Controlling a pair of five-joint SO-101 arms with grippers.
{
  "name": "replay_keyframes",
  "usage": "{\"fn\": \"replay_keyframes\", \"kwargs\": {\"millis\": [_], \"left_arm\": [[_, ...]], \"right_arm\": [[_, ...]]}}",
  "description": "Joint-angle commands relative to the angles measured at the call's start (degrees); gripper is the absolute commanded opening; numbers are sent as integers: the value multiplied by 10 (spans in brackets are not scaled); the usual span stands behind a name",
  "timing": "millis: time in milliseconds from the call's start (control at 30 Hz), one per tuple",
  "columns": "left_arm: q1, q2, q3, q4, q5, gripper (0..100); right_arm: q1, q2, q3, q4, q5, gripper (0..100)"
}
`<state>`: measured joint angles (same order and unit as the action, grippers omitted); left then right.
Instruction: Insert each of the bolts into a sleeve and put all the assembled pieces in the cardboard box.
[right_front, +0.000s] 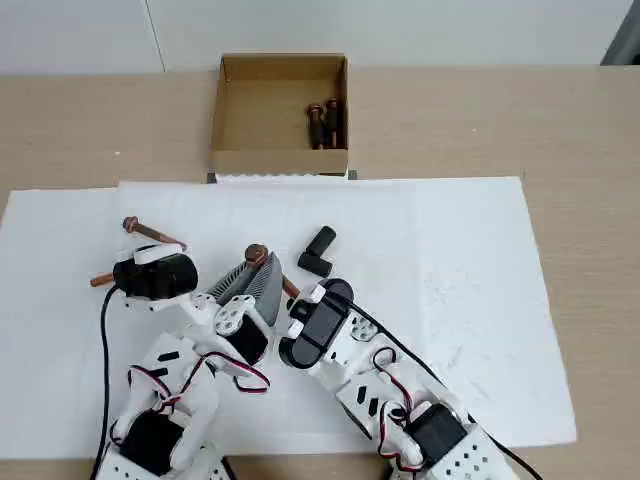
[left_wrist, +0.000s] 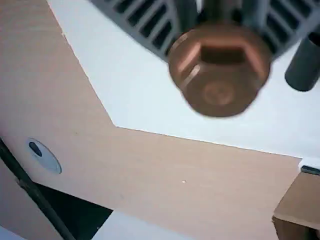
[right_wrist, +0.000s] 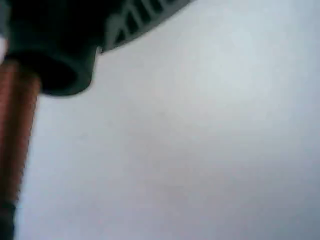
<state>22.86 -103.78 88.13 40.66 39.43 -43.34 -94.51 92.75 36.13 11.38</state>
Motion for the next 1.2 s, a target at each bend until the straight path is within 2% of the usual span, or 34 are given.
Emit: {"fn": "replay_keyframes", "kwargs": {"millis": [0, 267, 1167], "left_arm": [[4, -3, 0, -9, 3, 6], [4, -4, -2, -8, 1, 6], [4, -4, -3, 20, -10, 6]], "right_arm": [[-10, -6, -11, -26, 4, 2], [15, -6, -11, -29, 5, 2], [15, -6, -11, -30, 5, 2]]}}
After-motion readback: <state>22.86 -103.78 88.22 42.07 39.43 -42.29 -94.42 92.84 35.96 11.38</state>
